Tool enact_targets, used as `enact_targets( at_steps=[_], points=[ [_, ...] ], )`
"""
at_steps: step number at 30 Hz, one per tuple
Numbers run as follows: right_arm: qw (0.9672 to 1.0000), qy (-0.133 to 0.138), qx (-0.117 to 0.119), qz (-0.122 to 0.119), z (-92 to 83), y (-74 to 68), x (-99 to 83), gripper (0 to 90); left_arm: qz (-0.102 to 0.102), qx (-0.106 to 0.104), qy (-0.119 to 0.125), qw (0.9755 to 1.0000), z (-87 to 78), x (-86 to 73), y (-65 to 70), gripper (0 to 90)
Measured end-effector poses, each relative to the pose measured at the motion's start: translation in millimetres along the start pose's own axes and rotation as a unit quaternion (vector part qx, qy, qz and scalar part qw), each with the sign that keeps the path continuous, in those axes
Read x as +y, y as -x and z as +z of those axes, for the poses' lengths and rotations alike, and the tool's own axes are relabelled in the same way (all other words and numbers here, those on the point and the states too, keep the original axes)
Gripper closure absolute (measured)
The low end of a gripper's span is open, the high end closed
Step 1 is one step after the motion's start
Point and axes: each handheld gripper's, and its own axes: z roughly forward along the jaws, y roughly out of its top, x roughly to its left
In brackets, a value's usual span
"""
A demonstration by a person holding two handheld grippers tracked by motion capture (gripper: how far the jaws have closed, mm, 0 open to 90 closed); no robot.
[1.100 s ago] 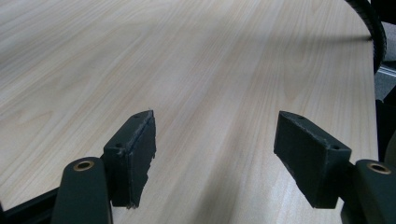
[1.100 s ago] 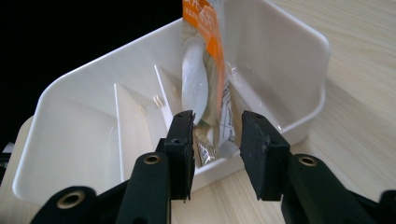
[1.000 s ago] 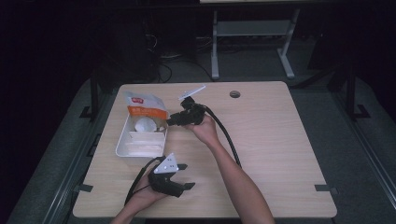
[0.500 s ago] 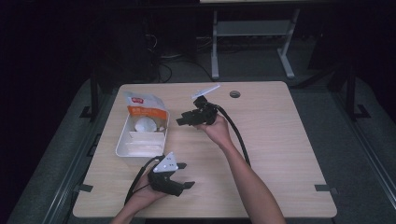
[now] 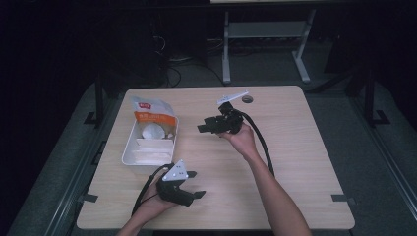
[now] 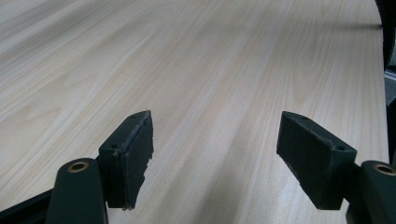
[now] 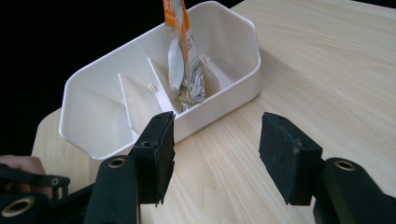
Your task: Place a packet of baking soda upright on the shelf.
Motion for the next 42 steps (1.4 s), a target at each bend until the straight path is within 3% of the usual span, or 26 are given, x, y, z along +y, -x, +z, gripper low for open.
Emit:
enact_targets(
  at_steps=[25,42],
  points=[
    [0.9995,0.008,-0.019,0.024,-58.9,10.0,-41.9,38.7,-0.028,-0.002,0.013,0.9995,-2.0,-1.1,-6.7,25.1],
    [0.9987,0.007,-0.028,0.042,-86.7,17.0,-69.9,38.4,-0.031,0.003,0.013,0.9994,0.0,-0.5,-7.7,24.9]
  ],
)
